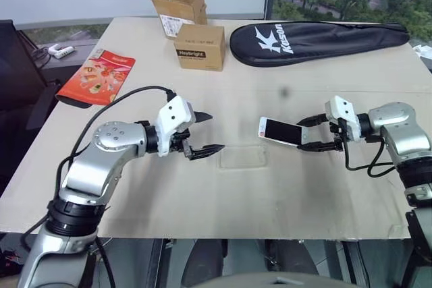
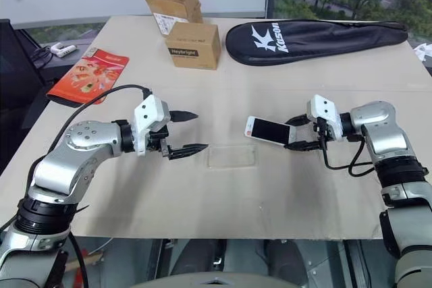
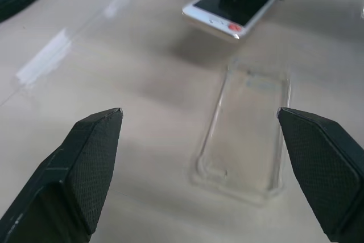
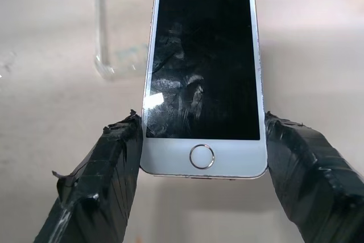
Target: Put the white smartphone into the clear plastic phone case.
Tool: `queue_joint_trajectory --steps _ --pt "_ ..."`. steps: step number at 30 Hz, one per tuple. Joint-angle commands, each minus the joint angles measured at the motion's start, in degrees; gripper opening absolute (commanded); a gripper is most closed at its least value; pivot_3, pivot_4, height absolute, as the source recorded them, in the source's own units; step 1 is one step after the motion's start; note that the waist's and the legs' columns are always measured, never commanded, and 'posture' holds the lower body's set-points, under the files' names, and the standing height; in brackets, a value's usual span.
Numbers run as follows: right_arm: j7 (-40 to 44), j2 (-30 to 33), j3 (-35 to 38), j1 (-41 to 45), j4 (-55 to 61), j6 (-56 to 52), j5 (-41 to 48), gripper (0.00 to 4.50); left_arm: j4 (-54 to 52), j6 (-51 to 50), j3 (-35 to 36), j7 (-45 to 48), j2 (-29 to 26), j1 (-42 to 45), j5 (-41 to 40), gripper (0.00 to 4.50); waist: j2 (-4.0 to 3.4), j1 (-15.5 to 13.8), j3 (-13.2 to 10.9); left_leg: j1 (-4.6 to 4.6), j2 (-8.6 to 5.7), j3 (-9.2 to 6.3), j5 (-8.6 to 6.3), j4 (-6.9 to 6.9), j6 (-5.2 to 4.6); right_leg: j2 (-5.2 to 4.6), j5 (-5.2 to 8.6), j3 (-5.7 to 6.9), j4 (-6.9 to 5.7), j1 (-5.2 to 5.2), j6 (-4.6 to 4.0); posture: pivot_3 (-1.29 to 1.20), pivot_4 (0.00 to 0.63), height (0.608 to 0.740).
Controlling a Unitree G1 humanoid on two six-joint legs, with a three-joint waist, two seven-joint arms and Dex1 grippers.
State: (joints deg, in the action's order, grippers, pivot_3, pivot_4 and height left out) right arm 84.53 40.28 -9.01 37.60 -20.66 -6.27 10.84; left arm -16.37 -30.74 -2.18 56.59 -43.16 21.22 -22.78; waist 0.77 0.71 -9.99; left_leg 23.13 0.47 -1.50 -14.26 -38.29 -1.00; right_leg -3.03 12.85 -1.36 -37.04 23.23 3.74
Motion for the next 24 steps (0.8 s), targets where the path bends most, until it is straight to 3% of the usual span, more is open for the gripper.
queue_joint_trajectory --steps 1,5,8,16,24 --pt "1.64 -0.30 -1.62 2.11 6.81 -1.82 0.89 2.90 1.17 1.94 1.17 2.02 -1.73 0.79 0.08 4.50 0.00 0.11 0.00 -0.01 0.00 0.00 0.00 0.00 0.00 0.00 0.00 0.00 0.00 0.00 0.00 0.00 0.150 0.740" --pt "1.19 -0.71 -6.01 3.36 10.72 -2.84 -2.31 2.90 3.82 4.16 0.50 3.60 -2.53 1.41 1.52 4.50 -0.03 0.33 -0.02 -0.06 0.03 0.00 0.00 0.04 0.00 0.03 0.00 -0.06 -0.03 0.04 0.00 0.00 0.150 0.740" --pt "0.09 -1.58 -8.27 4.83 12.23 -5.68 -3.76 2.90 4.75 5.07 0.26 4.88 -2.18 2.39 1.20 3.76 -0.02 0.07 -0.02 -0.03 0.03 0.03 0.00 0.03 0.00 0.03 0.01 -0.03 -0.02 0.04 0.00 0.00 0.150 0.740" --pt "-0.82 -2.54 -12.85 5.48 15.62 -10.95 -6.51 2.90 4.20 6.52 -3.07 11.36 -2.08 3.55 0.69 0.18 -0.02 0.01 -0.02 0.33 0.00 0.03 0.00 -0.04 0.01 0.02 0.00 0.08 -0.02 0.31 0.00 0.00 0.150 0.740" --pt "-2.88 -4.01 -15.96 6.33 17.38 -15.74 -9.34 2.90 5.55 9.61 -11.16 14.07 1.08 7.15 4.87 0.03 -0.02 0.01 -0.02 0.56 -0.01 -0.05 0.01 -0.06 0.01 0.03 0.00 0.18 -0.01 0.47 0.00 0.00 0.150 0.740"
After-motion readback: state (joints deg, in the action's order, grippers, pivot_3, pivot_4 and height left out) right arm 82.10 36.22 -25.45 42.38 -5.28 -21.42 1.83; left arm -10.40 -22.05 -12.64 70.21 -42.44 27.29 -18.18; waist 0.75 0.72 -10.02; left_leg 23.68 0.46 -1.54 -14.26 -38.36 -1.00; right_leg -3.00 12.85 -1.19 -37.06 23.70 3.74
